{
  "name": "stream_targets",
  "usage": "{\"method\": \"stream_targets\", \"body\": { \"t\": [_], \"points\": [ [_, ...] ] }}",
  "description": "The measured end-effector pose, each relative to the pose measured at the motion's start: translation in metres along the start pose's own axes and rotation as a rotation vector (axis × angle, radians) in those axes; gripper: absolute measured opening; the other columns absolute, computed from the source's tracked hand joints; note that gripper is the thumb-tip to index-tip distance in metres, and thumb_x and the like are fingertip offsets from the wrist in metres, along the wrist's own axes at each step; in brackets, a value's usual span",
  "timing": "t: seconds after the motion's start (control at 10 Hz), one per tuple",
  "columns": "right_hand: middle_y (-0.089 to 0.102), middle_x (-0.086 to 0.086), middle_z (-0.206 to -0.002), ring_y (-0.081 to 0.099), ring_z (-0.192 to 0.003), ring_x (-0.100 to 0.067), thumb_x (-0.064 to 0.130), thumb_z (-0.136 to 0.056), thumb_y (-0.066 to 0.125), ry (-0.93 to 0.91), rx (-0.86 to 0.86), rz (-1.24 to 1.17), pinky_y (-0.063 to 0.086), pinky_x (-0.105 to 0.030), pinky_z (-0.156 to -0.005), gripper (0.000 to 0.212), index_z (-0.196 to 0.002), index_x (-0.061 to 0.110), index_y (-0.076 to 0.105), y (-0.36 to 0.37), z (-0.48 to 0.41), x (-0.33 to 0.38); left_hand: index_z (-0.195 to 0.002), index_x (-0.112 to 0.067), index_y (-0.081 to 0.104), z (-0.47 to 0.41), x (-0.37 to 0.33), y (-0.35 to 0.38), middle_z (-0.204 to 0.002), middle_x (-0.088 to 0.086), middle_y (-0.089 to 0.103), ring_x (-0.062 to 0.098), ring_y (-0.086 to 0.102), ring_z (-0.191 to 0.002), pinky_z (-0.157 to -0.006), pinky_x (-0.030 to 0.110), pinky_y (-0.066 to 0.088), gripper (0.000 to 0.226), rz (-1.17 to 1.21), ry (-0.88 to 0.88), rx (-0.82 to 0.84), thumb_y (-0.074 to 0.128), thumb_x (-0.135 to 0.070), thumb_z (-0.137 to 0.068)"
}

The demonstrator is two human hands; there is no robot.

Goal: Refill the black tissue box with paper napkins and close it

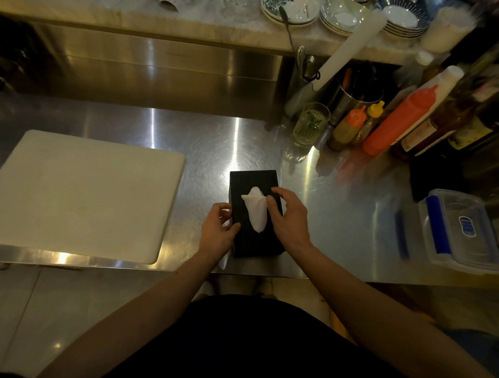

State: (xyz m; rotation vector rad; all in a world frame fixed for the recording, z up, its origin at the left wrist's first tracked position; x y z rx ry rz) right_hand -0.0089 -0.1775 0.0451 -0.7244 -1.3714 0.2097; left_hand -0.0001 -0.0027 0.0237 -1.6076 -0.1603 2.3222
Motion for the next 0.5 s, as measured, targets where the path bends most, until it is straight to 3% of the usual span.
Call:
{"method": "stream_targets", "body": {
  "t": [0.1, 0.3, 0.5],
  "points": [
    [0.056, -0.001, -0.132, 0.044, -0.109, 0.000, 0.032, -0.096, 0.054, 0.033, -0.008, 0.009, 0.028, -0.003, -0.083, 0.035, -0.128, 0.018, 0.055, 0.000, 0.000, -0.001, -0.127, -0.013, 0.047, 0.000, -0.004, -0.003, -0.116, 0.004, 0.056, 0.017, 0.055, -0.107, -0.091, 0.029, 0.048, 0.048, -0.011, -0.012, -0.003, 0.070, -0.009, -0.085],
    [0.050, -0.003, -0.139, 0.047, -0.123, -0.012, 0.035, -0.098, 0.050, 0.089, 0.041, 0.058, 0.033, -0.020, -0.096, 0.044, -0.138, 0.017, 0.045, 0.005, 0.005, -0.003, -0.130, -0.011, 0.047, -0.001, -0.010, -0.008, -0.127, 0.010, 0.057, 0.024, 0.056, -0.115, -0.098, 0.038, 0.050, 0.049, -0.092, 0.011, 0.064, 0.069, -0.013, -0.087],
    [0.045, -0.006, -0.144, 0.043, -0.130, -0.019, 0.038, -0.099, 0.047, 0.058, 0.023, 0.127, 0.030, -0.023, -0.100, 0.048, -0.142, 0.017, 0.038, 0.004, 0.009, 0.005, -0.132, -0.012, 0.045, -0.007, -0.018, -0.016, -0.127, 0.011, 0.057, 0.026, 0.058, -0.114, -0.091, 0.036, 0.053, 0.042, -0.183, 0.046, 0.127, 0.060, -0.024, -0.094]
  ]
}}
Point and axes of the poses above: each hand's wrist, its own z-axis away from the middle knuckle, its own y-axis out of the palm, x = y × z, the point moved 2 cm from there along -z, towards the middle knuckle
